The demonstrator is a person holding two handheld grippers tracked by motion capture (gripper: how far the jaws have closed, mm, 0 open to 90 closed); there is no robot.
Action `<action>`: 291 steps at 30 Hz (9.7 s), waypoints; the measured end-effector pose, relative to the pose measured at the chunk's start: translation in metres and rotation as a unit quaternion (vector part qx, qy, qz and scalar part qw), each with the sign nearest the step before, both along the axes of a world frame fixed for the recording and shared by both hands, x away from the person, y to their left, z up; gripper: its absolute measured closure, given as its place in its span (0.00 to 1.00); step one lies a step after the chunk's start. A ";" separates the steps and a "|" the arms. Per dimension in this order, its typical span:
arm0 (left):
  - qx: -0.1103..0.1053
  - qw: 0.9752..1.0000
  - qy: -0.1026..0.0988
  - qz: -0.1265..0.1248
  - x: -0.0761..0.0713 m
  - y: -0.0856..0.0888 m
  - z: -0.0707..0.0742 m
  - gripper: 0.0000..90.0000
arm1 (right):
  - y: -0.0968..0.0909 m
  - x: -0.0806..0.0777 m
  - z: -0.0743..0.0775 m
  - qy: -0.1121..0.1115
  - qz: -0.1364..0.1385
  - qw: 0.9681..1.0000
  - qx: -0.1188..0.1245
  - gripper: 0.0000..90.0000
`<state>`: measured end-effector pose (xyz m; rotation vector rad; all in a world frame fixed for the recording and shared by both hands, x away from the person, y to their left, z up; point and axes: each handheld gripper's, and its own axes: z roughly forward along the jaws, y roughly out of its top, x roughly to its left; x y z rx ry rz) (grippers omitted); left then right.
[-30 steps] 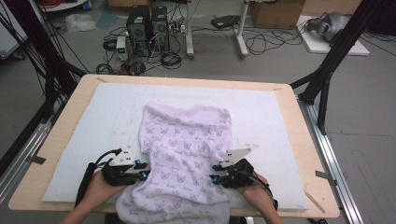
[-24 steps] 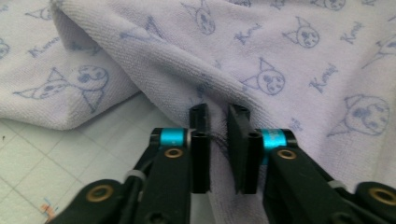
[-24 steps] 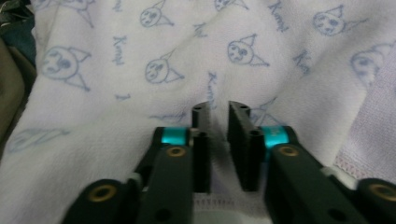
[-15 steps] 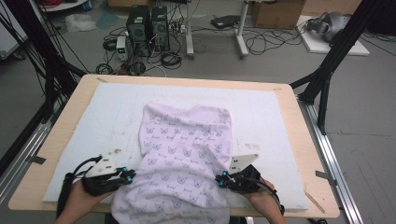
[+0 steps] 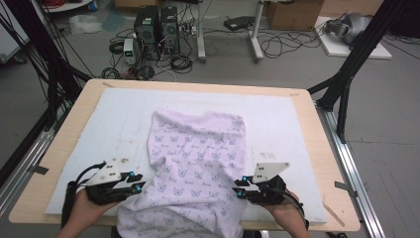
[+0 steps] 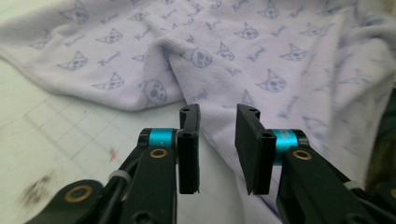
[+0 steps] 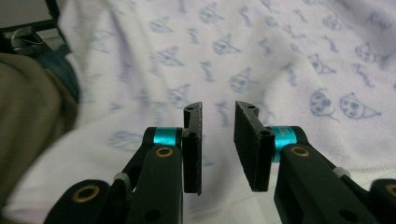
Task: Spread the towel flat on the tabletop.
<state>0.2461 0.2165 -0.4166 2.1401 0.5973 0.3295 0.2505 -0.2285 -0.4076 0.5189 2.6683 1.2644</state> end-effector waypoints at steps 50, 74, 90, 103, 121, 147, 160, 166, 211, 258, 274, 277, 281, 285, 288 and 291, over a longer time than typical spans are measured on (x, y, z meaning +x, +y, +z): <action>0.024 0.998 0.027 -0.053 0.041 -0.049 -0.025 0.87 | -0.009 0.011 -0.023 0.021 0.015 0.999 -0.032 0.84; -0.039 0.997 0.032 -0.058 0.024 -0.037 0.001 0.95 | -0.007 0.018 -0.033 0.031 0.005 0.999 -0.036 0.90; -0.028 0.997 0.036 -0.063 0.037 -0.022 -0.007 0.84 | -0.007 0.019 -0.033 0.026 0.000 0.999 -0.036 0.85; 0.017 0.997 0.044 -0.056 0.050 -0.055 -0.025 0.96 | -0.006 0.021 -0.033 0.028 -0.003 0.999 -0.035 0.83; -0.001 1.000 0.020 0.007 0.037 0.017 0.006 0.83 | -0.002 0.019 -0.028 0.013 -0.004 0.999 -0.038 0.82; 0.022 0.998 0.042 -0.046 0.019 -0.008 -0.013 0.95 | -0.005 0.019 -0.031 0.009 -0.014 0.999 -0.043 0.78; -0.005 0.999 0.038 -0.012 0.009 0.029 -0.001 0.81 | -0.007 0.016 -0.027 0.003 -0.017 0.999 -0.038 0.77; 0.006 0.997 0.067 -0.033 0.025 0.008 -0.017 0.84 | -0.007 0.018 -0.033 0.013 -0.018 0.998 -0.050 0.76; 0.038 0.998 0.041 0.035 0.043 0.023 -0.014 0.98 | -0.008 0.049 -0.027 0.024 -0.041 0.997 -0.068 0.98; 0.031 0.992 0.052 -0.113 -0.013 -0.011 -0.025 0.95 | 0.039 -0.015 -0.030 0.019 0.098 0.994 -0.052 0.97; 0.000 0.986 0.048 -0.157 -0.034 -0.032 -0.008 0.71 | 0.070 -0.047 -0.018 0.001 0.140 0.990 -0.035 0.71; 0.015 0.983 0.058 -0.171 -0.034 -0.043 -0.018 0.70 | 0.080 -0.044 -0.028 0.003 0.140 0.989 -0.055 0.73; 0.021 0.981 0.061 -0.181 -0.035 -0.047 -0.025 0.91 | 0.080 -0.042 -0.030 0.000 0.147 0.988 -0.055 0.97; 0.012 0.975 0.071 -0.211 -0.052 -0.040 -0.017 0.94 | 0.078 -0.057 -0.028 0.048 0.205 0.977 -0.031 0.99; 0.003 0.981 0.039 -0.190 -0.056 -0.033 -0.006 0.86 | 0.069 -0.066 -0.015 0.031 0.198 0.980 0.005 0.91; 0.000 0.988 0.027 -0.152 -0.041 -0.029 -0.001 0.71 | 0.060 -0.047 -0.005 0.003 0.149 0.989 0.004 0.84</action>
